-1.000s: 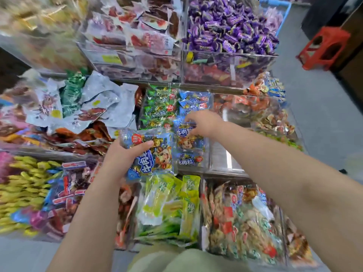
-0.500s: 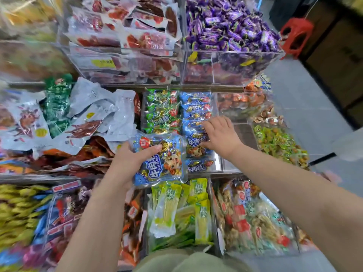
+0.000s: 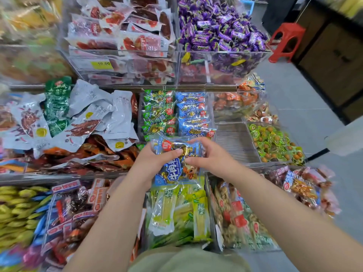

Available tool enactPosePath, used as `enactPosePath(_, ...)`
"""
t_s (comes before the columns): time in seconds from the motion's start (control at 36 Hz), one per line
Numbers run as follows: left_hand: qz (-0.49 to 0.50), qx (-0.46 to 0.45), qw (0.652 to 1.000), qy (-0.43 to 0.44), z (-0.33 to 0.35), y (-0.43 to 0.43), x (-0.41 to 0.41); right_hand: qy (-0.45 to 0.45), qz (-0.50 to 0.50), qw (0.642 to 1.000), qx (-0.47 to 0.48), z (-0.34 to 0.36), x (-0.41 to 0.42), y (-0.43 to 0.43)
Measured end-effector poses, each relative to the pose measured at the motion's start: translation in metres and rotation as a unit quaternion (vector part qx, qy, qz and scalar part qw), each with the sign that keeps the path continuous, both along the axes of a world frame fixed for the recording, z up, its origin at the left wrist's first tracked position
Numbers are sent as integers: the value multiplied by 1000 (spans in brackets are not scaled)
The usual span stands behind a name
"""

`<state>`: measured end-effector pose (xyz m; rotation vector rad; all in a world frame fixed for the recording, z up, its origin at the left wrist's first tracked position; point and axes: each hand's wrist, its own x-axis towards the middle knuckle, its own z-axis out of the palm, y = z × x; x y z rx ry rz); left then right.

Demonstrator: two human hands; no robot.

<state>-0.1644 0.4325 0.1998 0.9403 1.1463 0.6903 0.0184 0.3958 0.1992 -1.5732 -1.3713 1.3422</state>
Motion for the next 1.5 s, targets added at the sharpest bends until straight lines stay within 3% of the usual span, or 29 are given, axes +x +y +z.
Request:
enactPosePath(0.08, -5, 3, 1000, 5, -1, -1, 2, 98, -77, 992, -27, 0, 10, -5)
enactPosePath(0.17, 10, 13, 1000, 11, -3, -2, 1, 230, -192, 953, -43, -2, 18, -10)
enactPosePath(0.22, 9, 20, 1000, 14, -6, -3, 0, 250, -222, 941, -50, -6, 21, -14)
enactPosePath(0.28, 17, 21, 999, 23, -8, -4, 1, 213, -192, 956, -60, -10, 20, -18)
enactPosePath(0.39, 26, 29, 998, 54, -15, -4, 3, 24, -69, 995, -64, -11, 22, -21)
enactPosePath(0.53, 7, 53, 988, 144, -19, -1, 7, 16, -123, 992, -24, -4, 30, -12)
enactPosePath(0.64, 10, 68, 985, 156, -12, 1, 6, -8, -98, 995, -14, -2, 38, 0)
enactPosePath(0.78, 100, 104, 973, 180, 2, 17, -13, -61, -224, 972, 40, -16, 52, 19)
enactPosePath(0.92, 118, 115, 971, 174, 14, 27, -27, -176, -134, 974, 43, -46, 47, 32)
enactPosePath(1.03, 104, 116, 975, 157, 12, 24, -28, -305, -78, 945, 95, -62, 41, 39)
enactPosePath(1.11, 98, 119, 974, 164, 6, 18, -26, -419, -102, 887, 166, -66, 41, 39)
enactPosePath(1.22, 82, 96, 979, 162, -4, 18, -23, -454, -82, 849, 257, -62, 31, 29)
enactPosePath(1.31, 65, 81, 983, 154, -8, 19, -20, -439, -6, 851, 287, -62, 25, 22)
enactPosePath(1.39, 51, 72, 986, 143, -12, 22, -20, -447, -2, 834, 324, -66, 26, 17)
enactPosePath(1.44, 49, 68, 987, 138, -16, 23, -21, -491, -4, 807, 328, -68, 28, 17)
enactPosePath(1.5, 44, 67, 987, 137, -18, 23, -22, -515, 9, 808, 285, -66, 30, 20)
